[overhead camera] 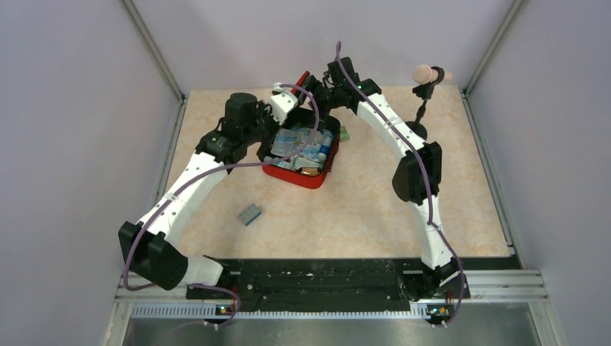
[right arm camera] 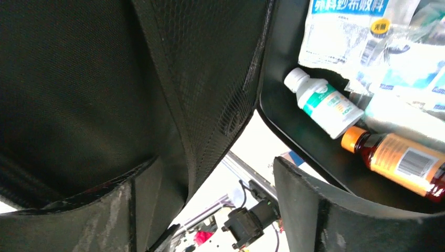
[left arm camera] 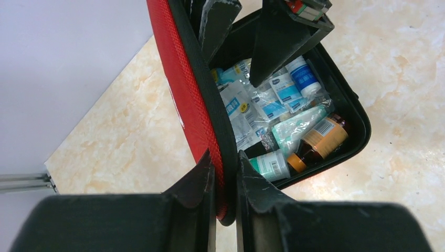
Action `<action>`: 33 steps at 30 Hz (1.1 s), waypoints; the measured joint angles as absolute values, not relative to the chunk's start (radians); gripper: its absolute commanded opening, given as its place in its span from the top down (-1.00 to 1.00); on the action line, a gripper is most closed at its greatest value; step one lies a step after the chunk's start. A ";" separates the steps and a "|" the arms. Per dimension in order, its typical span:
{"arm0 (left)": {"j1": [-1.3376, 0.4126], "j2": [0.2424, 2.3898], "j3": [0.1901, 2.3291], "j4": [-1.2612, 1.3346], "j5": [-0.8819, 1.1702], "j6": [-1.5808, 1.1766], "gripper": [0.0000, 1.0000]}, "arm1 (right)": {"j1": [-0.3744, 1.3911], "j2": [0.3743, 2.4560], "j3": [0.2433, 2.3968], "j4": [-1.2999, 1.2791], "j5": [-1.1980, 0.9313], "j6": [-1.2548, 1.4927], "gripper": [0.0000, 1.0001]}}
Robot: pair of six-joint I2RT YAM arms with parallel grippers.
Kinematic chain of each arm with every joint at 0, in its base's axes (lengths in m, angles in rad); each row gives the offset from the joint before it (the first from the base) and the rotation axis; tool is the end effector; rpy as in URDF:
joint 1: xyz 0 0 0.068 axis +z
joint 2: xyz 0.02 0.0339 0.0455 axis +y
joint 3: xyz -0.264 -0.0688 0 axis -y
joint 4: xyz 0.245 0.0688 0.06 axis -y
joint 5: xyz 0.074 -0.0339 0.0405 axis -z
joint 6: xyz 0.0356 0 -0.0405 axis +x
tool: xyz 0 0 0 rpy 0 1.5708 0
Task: Organize the medicine kit
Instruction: Place the scissors in the medicine box, then pick up the medical item at the center of the board.
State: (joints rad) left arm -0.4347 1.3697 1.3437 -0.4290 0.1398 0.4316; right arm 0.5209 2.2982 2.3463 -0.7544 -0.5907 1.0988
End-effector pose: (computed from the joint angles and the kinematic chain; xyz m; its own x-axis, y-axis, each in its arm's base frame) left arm 0.2808 -0.1358 0.3778 -0.1401 0.5218 -0.8415 0.6486 0.6905 0.3201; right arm 0.4378 0.2741 0.3152 -0.9514 0.3070 -0.0239 0.1464 0.5193 0.8419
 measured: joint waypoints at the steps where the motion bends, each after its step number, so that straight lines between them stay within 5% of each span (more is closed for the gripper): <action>1: -0.435 1.368 1.340 -0.419 0.136 0.428 1.00 | 0.517 2.298 2.346 -0.747 -0.587 1.089 -0.85; 3: -0.433 1.367 1.331 -0.402 0.130 0.419 1.00 | 0.506 2.297 2.346 -0.743 -0.582 1.066 -0.97; 17: -0.168 1.422 1.357 -0.317 0.440 0.084 1.00 | 0.372 2.137 2.237 -0.582 -0.682 0.655 -0.94; 22: -0.091 1.469 1.361 -0.243 0.560 -0.038 1.00 | 0.326 2.007 2.020 -0.652 -0.734 0.273 -0.55; 33: -0.077 1.501 1.337 -0.140 0.641 -0.146 1.00 | 0.273 1.529 1.341 -0.848 -0.417 -0.570 -0.37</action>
State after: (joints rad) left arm -0.0772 1.5009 1.3369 -0.1402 0.6407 -0.1459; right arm 0.2726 1.5291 1.3415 -0.8478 -0.4168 -0.5705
